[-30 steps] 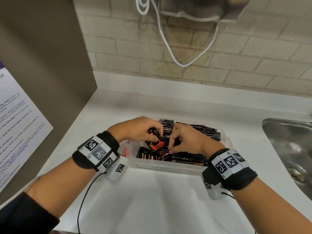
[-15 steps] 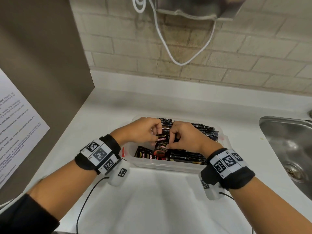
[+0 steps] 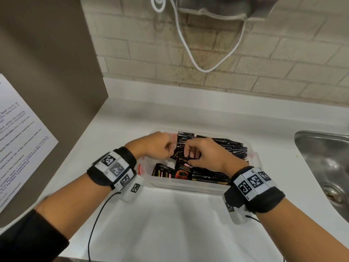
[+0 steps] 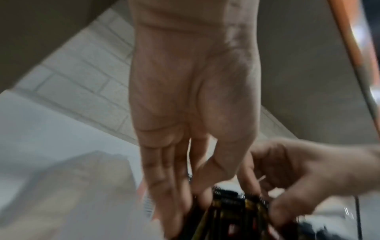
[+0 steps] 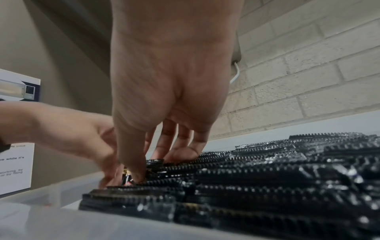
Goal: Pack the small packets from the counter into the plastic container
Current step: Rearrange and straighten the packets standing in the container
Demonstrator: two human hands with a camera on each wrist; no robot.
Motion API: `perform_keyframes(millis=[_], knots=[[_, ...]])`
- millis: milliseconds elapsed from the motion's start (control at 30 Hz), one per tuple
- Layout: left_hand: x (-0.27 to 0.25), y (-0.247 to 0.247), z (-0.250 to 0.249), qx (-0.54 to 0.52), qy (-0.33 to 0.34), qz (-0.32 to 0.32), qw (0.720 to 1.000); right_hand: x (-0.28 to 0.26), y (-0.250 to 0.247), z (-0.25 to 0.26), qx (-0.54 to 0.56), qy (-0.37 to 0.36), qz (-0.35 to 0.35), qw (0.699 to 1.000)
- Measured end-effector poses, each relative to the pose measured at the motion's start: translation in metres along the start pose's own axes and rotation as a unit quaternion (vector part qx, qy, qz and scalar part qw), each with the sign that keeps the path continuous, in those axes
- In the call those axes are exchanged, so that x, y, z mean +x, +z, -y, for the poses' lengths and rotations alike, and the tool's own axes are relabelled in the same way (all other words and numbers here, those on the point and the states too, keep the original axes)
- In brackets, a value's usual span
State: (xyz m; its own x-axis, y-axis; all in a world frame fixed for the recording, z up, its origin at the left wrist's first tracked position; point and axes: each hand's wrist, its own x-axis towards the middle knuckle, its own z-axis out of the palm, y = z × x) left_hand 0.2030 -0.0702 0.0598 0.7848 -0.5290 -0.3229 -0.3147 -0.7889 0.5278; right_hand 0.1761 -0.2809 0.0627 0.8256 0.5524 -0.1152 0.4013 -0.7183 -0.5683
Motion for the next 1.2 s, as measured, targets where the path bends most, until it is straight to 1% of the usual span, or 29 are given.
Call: perform_keyframes(millis=[33,67,100,133,200,300,433,633,833,933,1033,1133,1200], knots=[[0.003,0.005,0.000,0.079,-0.017,0.054,0.995,0.001,0.000,0.001,0.001,0.000,0.004,1.000],[0.006,0.011,-0.001,0.144,-0.039,0.107,0.983,0.002,0.001,0.002,0.001,-0.002,0.007,1.000],[0.010,0.018,-0.002,0.189,-0.058,0.151,0.968,0.002,0.002,0.003,0.000,-0.004,0.008,1.000],[0.013,0.023,-0.004,0.216,-0.073,0.173,0.958,0.002,0.002,0.004,-0.001,-0.007,0.009,1.000],[0.016,0.028,-0.006,0.264,-0.077,0.180,0.945,0.002,0.003,0.005,-0.001,-0.007,0.005,1.000],[0.018,0.030,-0.004,0.317,-0.066,0.190,0.927,0.001,0.003,0.005,0.006,-0.002,0.000,1.000],[0.015,0.033,-0.003,0.329,-0.053,0.185,0.925,0.000,0.003,0.008,-0.002,-0.006,-0.001,1.000],[0.016,0.031,-0.013,0.222,-0.071,0.221,0.947,0.001,0.004,0.010,-0.003,-0.009,-0.006,1.000],[0.016,0.035,-0.014,0.187,-0.075,0.239,0.950,-0.002,0.004,0.008,0.006,0.000,0.000,1.000],[0.015,0.031,-0.014,0.156,-0.064,0.231,0.958,-0.002,0.003,0.010,0.002,-0.002,-0.002,1.000],[0.010,0.022,-0.013,0.163,-0.027,0.176,0.970,-0.001,0.001,0.010,0.005,-0.006,-0.005,1.000],[0.002,0.008,-0.011,0.195,-0.010,0.116,0.974,-0.001,0.001,0.011,0.004,-0.009,-0.003,1.000],[-0.004,-0.002,-0.009,0.187,0.002,0.095,0.978,-0.002,0.004,0.011,-0.003,-0.011,0.002,1.000]])
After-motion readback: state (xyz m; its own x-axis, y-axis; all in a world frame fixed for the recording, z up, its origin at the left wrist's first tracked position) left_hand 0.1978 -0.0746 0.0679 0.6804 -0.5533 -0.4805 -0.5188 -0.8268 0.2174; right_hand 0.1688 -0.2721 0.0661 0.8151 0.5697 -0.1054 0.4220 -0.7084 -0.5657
